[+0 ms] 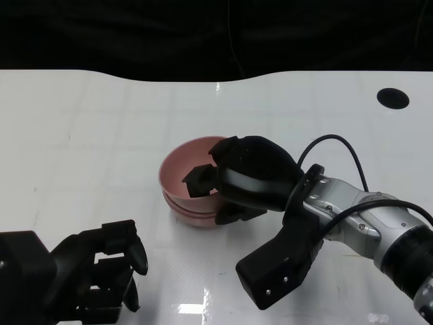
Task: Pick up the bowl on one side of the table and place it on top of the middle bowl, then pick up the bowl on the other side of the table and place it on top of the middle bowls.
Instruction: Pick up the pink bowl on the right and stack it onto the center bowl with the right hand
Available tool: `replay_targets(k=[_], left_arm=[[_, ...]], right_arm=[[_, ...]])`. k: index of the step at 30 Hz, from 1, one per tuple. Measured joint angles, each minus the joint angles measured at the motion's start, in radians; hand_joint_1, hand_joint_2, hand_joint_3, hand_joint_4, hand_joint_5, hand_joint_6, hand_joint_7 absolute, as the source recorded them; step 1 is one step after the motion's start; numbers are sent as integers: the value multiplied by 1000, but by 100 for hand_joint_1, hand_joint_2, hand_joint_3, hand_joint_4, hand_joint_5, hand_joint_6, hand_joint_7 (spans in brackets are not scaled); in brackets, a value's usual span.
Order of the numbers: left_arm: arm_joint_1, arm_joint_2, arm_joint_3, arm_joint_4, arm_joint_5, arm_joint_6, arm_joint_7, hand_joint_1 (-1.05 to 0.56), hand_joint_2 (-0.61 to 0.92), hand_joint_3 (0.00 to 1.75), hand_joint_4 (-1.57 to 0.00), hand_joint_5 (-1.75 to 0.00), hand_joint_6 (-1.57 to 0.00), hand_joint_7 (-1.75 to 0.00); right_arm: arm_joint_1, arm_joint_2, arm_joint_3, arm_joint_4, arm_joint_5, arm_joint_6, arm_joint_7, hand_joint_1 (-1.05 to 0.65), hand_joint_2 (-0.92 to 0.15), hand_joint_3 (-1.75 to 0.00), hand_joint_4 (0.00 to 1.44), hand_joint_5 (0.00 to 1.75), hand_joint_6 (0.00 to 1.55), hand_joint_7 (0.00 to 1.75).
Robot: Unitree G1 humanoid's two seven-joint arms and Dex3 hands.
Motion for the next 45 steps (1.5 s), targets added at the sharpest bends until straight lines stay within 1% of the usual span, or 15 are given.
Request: replay_targets(k=[3, 10, 13, 14, 20, 25, 26, 28, 29, 30, 31, 32, 34, 37, 45], left_arm=[[-3, 0, -1, 4, 0, 0, 0, 26, 81, 104, -73, -175, -63, -175], [-6, 0, -4, 6, 0, 0, 0, 27, 82, 103, -75, -175, -63, -175], [-6, -7, -3, 8, -2, 0, 0, 27, 82, 102, -76, -175, -63, -175], [-6, -8, -3, 8, -2, 0, 0, 27, 82, 102, -76, -175, -63, -175], [-6, -9, -3, 8, 0, 2, 0, 27, 82, 102, -75, -175, -62, -175], [-6, -9, -4, 8, -1, 13, 6, 25, 85, 96, -74, -175, -61, -175], [-6, -9, -4, 7, -1, 16, 6, 25, 85, 95, -74, -175, -60, -175], [-6, -9, -4, 7, -1, 19, 6, 25, 86, 94, -73, -175, -60, -175], [-6, -9, -4, 7, 0, 17, 6, 25, 86, 94, -73, -175, -60, -175], [-6, -9, -4, 9, 0, 11, 6, 26, 86, 94, -72, -175, -60, -175], [-6, -9, -5, 10, 1, 1, 6, 25, 86, 93, -71, -175, -60, -175], [-6, -9, -5, 13, 1, -11, 6, 24, 87, 92, -68, -175, -60, -175], [-6, -9, -5, 17, 1, -24, 6, 22, 89, 90, -66, -175, -61, -175], [-6, -9, -5, 20, -1, -24, 6, 13, 92, 77, -71, -175, -61, -175], [-6, -10, -7, 31, 0, -37, 6, 19, 92, 80, -78, -175, -65, -175]], right_arm=[[-7, 5, 5, 24, -3, 0, -18, -23, -90, -3, 87, 175, 70, 134], [-21, 16, 22, 78, -15, -11, -82, -23, -90, -2, 84, 175, 71, 131], [-25, 20, 33, 114, -21, -34, -142, -22, -90, -1, 83, 175, 59, 163], [-27, 22, 35, 131, -22, -42, -170, -22, -91, -1, 83, 175, 56, 168], [-37, 34, 67, 217, -52, -72, -314, -21, -91, -1, 81, 175, 54, 170], [-42, 39, 75, 260, -55, -87, -354, -23, -92, -4, 79, 175, 50, 174], [-43, 39, 77, 262, -56, -86, -356, -37, -92, -16, 69, 167, 47, 160], [-45, 38, 85, 259, -60, -73, -342, -54, -92, -31, 67, 115, 58, 91], [-45, 36, 86, 253, -56, -64, -306, -69, -92, -41, 44, 66, 45, 44], [-46, 33, 85, 247, -48, -58, -249, -78, -92, -47, 29, 41, 37, 23], [-45, 31, 85, 244, -36, -55, -188, -86, -92, -51, 15, 21, 26, 12], [-45, 28, 84, 241, -29, -50, -140, -96, -92, -61, 6, 9, 11, 5], [-44, 24, 84, 234, -18, -39, -81, -102, -92, -69, 2, 2, 3, 1], [-39, 15, 86, 214, -20, -16, -67, -105, -92, -79, 0, 0, 0, 0], [-25, 13, 127, 204, -68, 46, -94, -105, -92, -89, 0, 0, 0, 0]])
